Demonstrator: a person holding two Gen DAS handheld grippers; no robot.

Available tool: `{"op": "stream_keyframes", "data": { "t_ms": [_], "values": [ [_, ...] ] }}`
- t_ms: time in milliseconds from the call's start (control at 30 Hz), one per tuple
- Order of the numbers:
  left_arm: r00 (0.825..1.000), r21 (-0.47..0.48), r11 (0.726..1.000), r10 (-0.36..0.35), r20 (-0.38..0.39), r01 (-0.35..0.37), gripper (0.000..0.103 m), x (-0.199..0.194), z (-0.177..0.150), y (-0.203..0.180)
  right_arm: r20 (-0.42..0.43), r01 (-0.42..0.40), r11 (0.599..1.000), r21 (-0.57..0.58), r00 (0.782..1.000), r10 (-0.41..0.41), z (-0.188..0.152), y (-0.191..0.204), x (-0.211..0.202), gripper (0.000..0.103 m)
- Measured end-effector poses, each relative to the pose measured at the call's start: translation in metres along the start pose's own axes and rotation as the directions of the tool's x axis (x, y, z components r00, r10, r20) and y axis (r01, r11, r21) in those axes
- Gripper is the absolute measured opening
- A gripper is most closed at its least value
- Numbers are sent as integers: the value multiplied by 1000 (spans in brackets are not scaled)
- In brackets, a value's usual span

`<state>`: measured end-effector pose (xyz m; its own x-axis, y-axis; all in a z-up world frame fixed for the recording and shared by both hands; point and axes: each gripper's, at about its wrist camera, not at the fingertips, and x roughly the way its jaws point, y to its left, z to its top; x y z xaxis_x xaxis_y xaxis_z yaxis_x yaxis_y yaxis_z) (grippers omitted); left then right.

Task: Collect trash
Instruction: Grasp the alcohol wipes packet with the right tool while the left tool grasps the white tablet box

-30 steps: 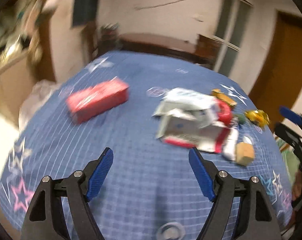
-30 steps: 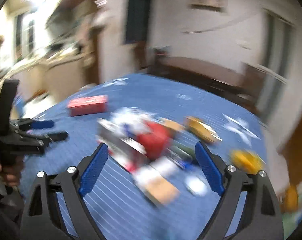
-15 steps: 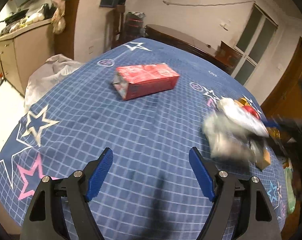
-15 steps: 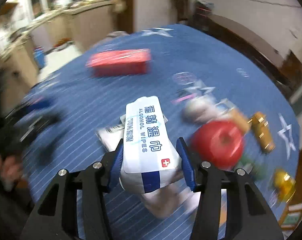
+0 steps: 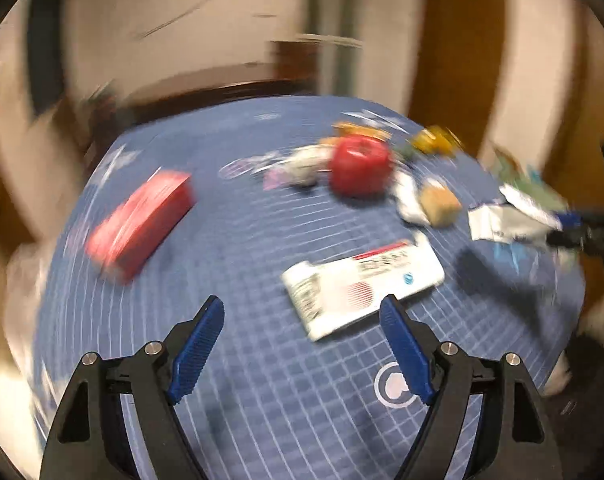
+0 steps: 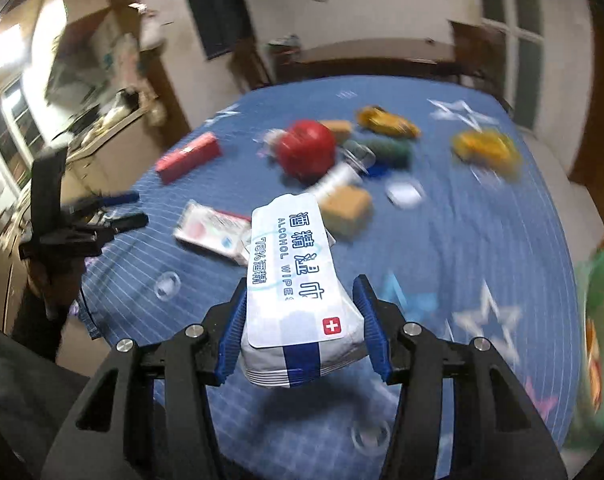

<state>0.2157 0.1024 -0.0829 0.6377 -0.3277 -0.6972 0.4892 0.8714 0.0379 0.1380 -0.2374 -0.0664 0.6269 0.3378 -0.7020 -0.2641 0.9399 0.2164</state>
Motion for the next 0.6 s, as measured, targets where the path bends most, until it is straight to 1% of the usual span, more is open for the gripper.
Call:
{"op": "stream_keyframes", "data": {
  "t_ms": [33,100,167,200,267,300,333,367,400,500,600],
  "values": [
    [1000,93,995,-25,-10,25,81,7,7,-9,3,14,1000,7,1000,-14,-3,-4,2,50],
    [997,180,981,-66,-30,71,81,17,14,-17,0,65,998,19,998,-66,-13,-9,4,50],
    [991,281,950,-123,-57,134,85,32,19,-24,-6,88,995,42,996,-88,-21,-14,10,51],
    [988,338,928,-137,-77,155,85,39,21,-30,-11,93,995,44,996,-92,-25,-15,13,52],
    [983,402,898,-146,-114,180,85,54,21,-36,-15,100,994,40,995,-100,-30,-17,16,52],
    [980,440,877,-147,-133,192,85,60,21,-40,-23,97,995,38,995,-96,-31,-18,18,54],
    [979,459,867,-143,-144,194,85,69,21,-40,-29,92,995,37,995,-91,-30,-21,20,56],
    [977,473,858,-143,-157,201,85,74,21,-40,-32,89,995,36,996,-88,-30,-22,22,62],
    [975,477,853,-146,-168,210,85,79,21,-40,-39,82,996,31,996,-81,-29,-22,24,71],
    [963,489,834,-169,-212,254,85,95,21,-38,-45,89,996,4,995,-88,-25,-23,30,77],
    [956,495,824,-179,-232,275,85,102,18,-38,-64,79,997,-4,995,-79,-24,-26,36,77]
  ]
}}
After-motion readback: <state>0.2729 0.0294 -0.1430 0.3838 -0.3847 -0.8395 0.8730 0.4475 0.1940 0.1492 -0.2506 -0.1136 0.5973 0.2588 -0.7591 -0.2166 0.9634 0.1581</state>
